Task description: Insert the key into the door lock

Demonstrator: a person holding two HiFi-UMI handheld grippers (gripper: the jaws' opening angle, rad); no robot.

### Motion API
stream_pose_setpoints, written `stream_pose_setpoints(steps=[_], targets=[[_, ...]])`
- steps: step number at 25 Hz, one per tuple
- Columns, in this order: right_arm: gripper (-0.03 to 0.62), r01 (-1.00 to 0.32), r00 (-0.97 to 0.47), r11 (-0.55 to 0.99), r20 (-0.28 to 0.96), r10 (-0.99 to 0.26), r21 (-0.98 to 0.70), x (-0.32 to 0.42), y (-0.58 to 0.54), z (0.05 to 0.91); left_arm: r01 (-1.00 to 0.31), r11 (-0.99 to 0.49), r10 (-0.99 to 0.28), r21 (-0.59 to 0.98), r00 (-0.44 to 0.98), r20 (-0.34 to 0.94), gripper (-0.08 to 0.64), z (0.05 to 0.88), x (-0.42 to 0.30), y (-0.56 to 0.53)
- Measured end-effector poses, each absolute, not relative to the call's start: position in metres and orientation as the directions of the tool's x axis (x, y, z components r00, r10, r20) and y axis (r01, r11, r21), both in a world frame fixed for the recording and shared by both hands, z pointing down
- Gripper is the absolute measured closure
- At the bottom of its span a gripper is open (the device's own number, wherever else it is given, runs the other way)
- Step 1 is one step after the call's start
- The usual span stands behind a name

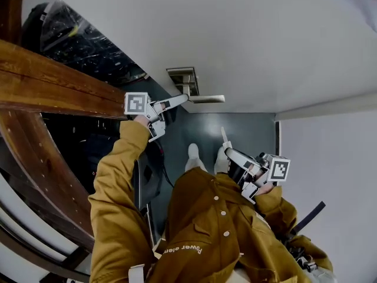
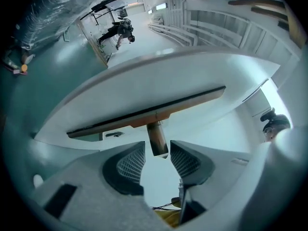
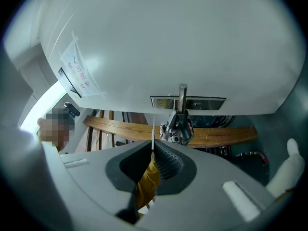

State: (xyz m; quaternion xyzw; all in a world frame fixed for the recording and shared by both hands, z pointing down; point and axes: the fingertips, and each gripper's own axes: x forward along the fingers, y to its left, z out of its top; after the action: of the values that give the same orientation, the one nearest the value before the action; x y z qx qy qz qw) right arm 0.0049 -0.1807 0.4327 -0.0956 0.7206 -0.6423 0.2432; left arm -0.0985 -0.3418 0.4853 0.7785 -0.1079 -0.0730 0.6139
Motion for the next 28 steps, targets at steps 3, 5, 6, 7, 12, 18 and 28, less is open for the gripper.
stream_pose_setpoints(steps=[3, 5, 6, 7, 12, 18, 28], targets=[[0.565, 0.152, -0.868, 0.169, -0.214, -0.448, -0.974, -0.010, -0.190, 0.435, -0.043, -0.221, -0.225, 0.974, 0.974, -0.008, 0.434, 0.486, -0.095, -0.345], [0.565, 0.123, -0.873, 0.170, -0.188, -0.450, -0.978, -0.023, -0.195, 0.439, -0.028, -0.210, -0.212, 0.977, 0.977, -0.017, 0.437, 0.484, -0.094, -0.345], [0.565, 0.108, -0.876, 0.167, -0.174, -0.450, -0.980, -0.030, -0.197, 0.443, -0.022, -0.205, -0.206, 0.978, 0.978, -0.021, 0.439, 0.484, -0.094, -0.345], [0.565, 0.093, -0.880, 0.165, -0.159, -0.448, -0.982, -0.038, -0.199, 0.446, -0.016, -0.202, -0.203, 0.979, 0.979, -0.026, 0.440, 0.484, -0.094, -0.345], [0.565, 0.031, -0.886, 0.136, -0.090, -0.456, -0.990, -0.075, -0.215, 0.469, 0.002, -0.193, -0.201, 0.981, 0.979, -0.042, 0.443, 0.484, -0.094, -0.345], [0.565, -0.018, -0.853, 0.091, -0.033, -0.521, -0.996, -0.097, -0.243, 0.497, 0.003, -0.183, -0.187, 0.983, 0.982, -0.038, 0.443, 0.482, -0.093, -0.345], [0.565, -0.023, -0.781, 0.066, -0.023, -0.625, -0.998, -0.105, -0.293, 0.533, 0.003, -0.161, -0.181, 0.987, 0.983, -0.032, 0.445, 0.482, -0.092, -0.345]])
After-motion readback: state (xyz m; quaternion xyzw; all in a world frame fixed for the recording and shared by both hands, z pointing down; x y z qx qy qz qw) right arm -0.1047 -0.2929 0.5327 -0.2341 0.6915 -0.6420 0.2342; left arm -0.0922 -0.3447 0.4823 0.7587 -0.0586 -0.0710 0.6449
